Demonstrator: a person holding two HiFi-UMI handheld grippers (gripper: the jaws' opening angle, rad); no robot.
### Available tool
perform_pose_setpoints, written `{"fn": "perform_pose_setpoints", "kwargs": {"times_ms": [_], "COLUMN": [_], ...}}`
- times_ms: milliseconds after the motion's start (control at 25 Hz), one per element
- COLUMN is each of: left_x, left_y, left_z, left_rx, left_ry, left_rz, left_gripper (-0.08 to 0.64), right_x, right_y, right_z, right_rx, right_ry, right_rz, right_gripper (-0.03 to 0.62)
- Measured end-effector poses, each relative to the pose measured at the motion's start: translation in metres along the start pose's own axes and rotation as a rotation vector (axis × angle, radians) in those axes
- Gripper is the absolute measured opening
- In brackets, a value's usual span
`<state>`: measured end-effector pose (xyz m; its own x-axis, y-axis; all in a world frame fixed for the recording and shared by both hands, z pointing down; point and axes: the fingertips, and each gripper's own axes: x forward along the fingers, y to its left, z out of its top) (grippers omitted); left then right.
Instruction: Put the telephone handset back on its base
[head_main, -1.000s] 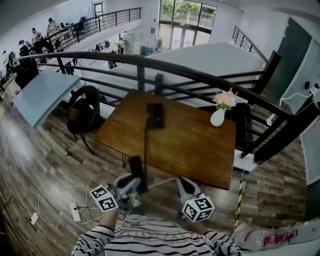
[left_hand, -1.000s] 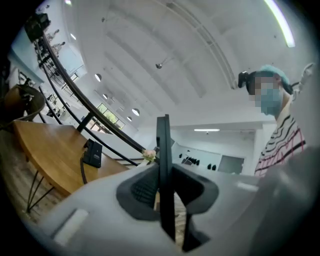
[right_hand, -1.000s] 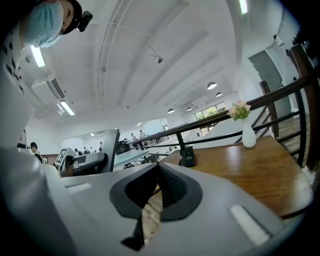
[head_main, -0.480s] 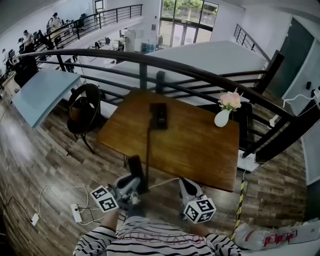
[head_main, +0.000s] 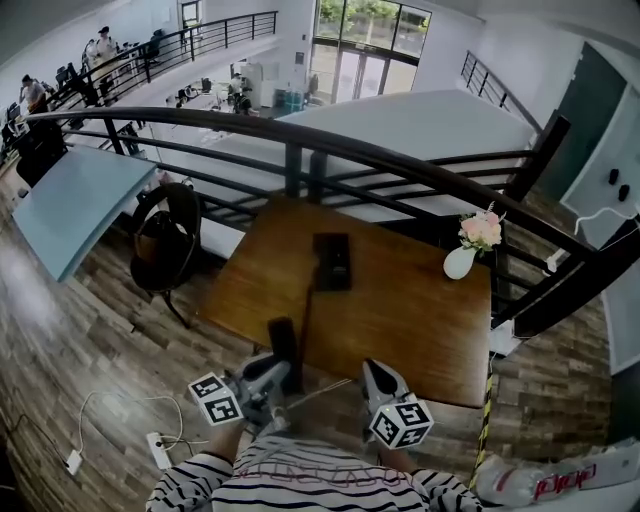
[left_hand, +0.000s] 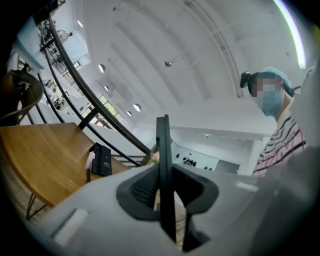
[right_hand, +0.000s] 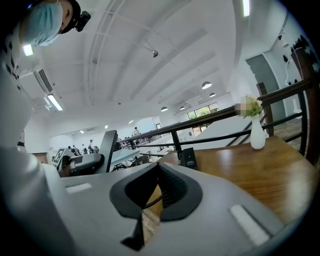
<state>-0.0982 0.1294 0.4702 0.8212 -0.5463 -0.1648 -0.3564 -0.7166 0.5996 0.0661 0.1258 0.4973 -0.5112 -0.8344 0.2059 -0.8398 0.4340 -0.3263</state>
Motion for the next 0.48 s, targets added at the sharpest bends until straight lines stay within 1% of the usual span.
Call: {"fn": "perform_pose_setpoints", "kwargs": {"times_ms": [280, 480], "left_x": [-0.001, 0.001], "left_y": [0.059, 0.088], "left_z": [0.045, 0.065], "left_rx": [-0.029, -0.054], "left_ry": [0.048, 0.073], "left_rz": [-0.051, -0.084], "left_gripper": [0.071, 0.071], "right_x": [0.071, 0.1], "right_y": [0.014, 0.018], "right_z": [0.017, 0.023], "right_rx": [0.009, 0.016], "right_ry": [-0.021, -0.031], "right_rz": [-0.051, -0.102], "right_gripper": [0.0, 0.0]}}
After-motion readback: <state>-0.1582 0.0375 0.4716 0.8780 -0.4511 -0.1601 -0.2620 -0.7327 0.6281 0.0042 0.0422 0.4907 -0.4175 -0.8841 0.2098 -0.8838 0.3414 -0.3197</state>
